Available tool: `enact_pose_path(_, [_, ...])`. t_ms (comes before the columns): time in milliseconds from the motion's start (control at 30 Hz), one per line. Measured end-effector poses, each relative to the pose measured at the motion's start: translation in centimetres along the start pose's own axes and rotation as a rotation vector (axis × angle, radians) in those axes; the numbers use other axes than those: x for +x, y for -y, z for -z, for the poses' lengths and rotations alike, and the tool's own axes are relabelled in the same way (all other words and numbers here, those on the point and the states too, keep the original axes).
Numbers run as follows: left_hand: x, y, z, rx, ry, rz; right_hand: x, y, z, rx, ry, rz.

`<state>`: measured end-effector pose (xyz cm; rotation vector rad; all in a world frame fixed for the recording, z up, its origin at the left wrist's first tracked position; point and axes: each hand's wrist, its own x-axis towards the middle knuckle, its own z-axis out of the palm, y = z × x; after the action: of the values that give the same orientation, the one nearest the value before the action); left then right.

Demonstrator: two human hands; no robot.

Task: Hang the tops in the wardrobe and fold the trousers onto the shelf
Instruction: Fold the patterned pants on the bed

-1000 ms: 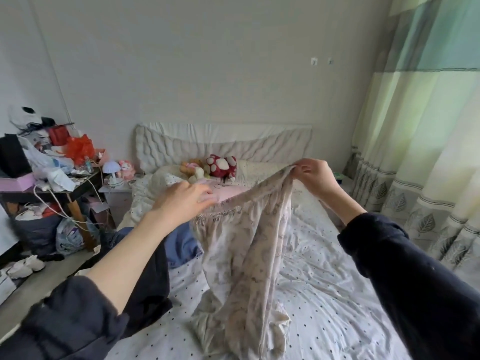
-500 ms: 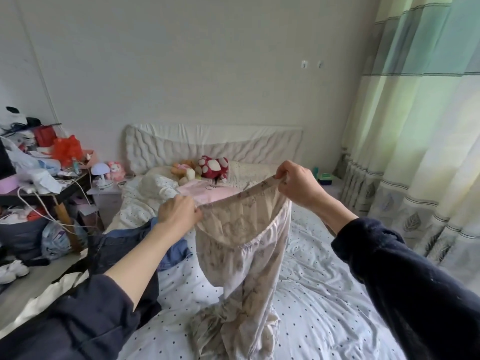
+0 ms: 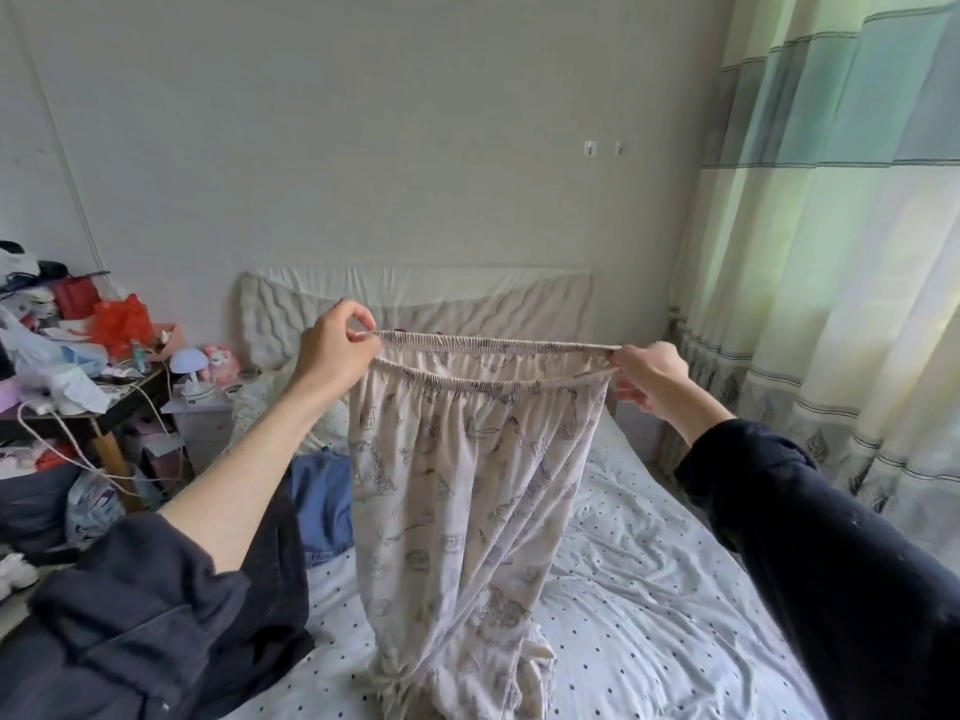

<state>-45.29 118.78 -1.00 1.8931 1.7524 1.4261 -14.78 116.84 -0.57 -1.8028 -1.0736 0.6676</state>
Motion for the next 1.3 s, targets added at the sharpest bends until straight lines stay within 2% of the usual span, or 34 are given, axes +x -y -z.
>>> enact_pose_path(67, [0.4, -0.7, 0.3, 0.008, -0.002, 0.009, -0.1, 0.6, 0.1, 0.311, 0.13, -0.157])
enact_pose_path(133, [0.5, -1.2, 0.3, 0.005, -0.007, 0.045, 0.1, 1.2, 0.1, 0.414, 0.162, -0.199])
enact_pose_path(233, [0.5, -1.6, 0.6, 0.01, -0.001, 0.103, 0.3, 3.2, 0.3, 0.492, 0.1, -0.181])
enact_pose_path(300, [2.4, -3.9, 1.9, 0.031, -0.06, 0.096, 0.4, 6.1, 1.4, 0.579, 0.056, -0.137])
enact_pose_path(367, [5.6, -7.8, 4.0, -0.003, -0.148, 0.023, 1.1, 10.0, 3.1, 0.671, 0.022, -0.048])
enact_pose_path(533, [12.6, -15.5, 8.1, -0.121, -0.228, -0.11, 2.7, 19.3, 7.9, 0.834, -0.158, 0.176])
enact_pose_path(767, [16.9, -22.5, 12.9, -0.717, -0.197, -0.069, 1.7, 28.3, 13.6, 0.737, -0.375, 0.577])
enact_pose_path(933, [17.4, -26.2, 16.1, -0.698, -0.203, -0.238, -0.2, 32.0, 17.2, 0.584, -0.664, 0.817])
enact_pose_path(1033, [16.6, -26.6, 16.0, -0.708, -0.105, -0.295, 0.5, 31.7, 18.0, 0.416, -0.684, 0.816])
enact_pose_path(1133, [14.9, -24.2, 13.7, -0.629, 0.158, -0.302, 2.8, 28.7, 17.8, 0.255, -0.584, 0.598])
enact_pose_path(1200, [13.2, -21.8, 11.6, -0.476, 0.355, -0.305, 3.9, 25.6, 17.1, 0.232, -0.515, 0.468])
enact_pose_path(1300, [10.7, -19.4, 9.1, -0.355, 0.464, -0.316, 4.0, 21.5, 16.3, 0.233, -0.418, 0.334])
